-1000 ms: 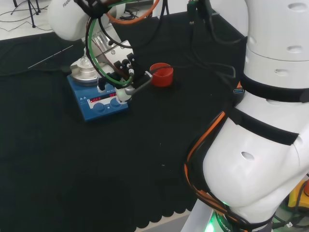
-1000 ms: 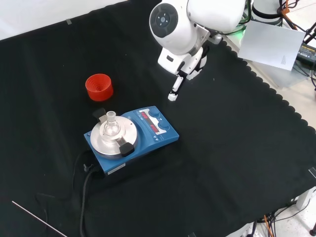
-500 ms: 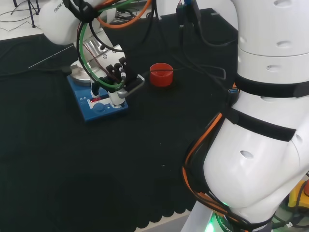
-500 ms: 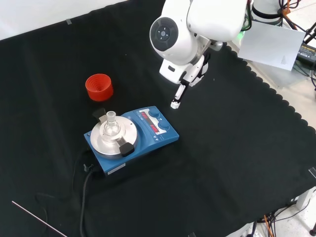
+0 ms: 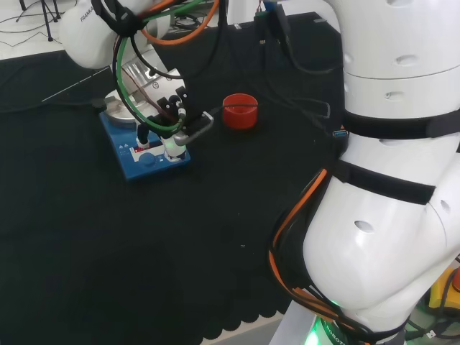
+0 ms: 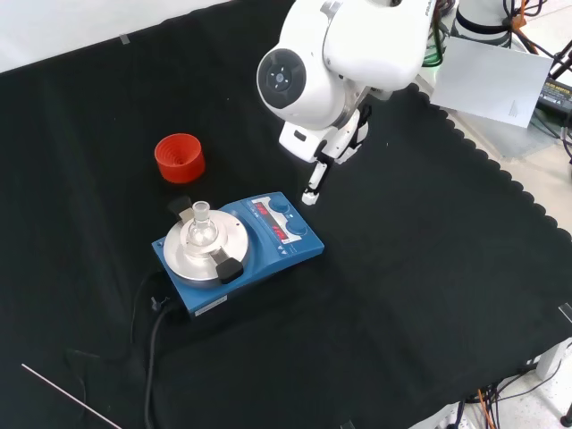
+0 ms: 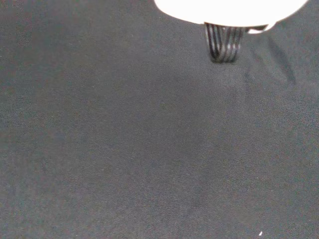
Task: Turn on the heater.
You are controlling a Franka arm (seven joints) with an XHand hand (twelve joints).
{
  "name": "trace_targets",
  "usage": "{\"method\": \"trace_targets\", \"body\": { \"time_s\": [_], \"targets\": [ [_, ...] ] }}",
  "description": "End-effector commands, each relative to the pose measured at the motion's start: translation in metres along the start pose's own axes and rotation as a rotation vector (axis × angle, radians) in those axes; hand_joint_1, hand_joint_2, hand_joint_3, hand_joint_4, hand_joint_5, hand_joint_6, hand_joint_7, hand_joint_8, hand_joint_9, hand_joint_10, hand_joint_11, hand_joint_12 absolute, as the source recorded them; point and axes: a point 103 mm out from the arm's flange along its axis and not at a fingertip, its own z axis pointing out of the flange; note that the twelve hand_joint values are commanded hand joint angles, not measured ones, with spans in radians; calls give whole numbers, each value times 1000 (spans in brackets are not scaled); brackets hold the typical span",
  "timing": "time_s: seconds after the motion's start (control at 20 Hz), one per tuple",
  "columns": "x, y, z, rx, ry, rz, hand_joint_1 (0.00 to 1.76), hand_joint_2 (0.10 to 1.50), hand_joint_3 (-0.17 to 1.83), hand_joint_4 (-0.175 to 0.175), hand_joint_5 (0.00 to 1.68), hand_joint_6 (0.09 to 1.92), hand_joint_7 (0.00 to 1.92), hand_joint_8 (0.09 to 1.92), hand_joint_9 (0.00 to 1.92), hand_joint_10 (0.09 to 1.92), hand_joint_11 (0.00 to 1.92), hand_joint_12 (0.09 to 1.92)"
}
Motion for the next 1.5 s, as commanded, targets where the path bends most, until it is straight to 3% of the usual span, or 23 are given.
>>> {"method": "trace_targets", "body": {
  "time_s": [0.05,1.5],
  "targets": [
    [-10,7,4,10,7,4,1548,589,1257,-42,321,87,1738,1911,1861,1546,1784,1598],
    [-2,25,14,62,5,7,1551,580,1279,-42,321,87,1739,1913,1863,1550,1768,1580]
  ]
}}
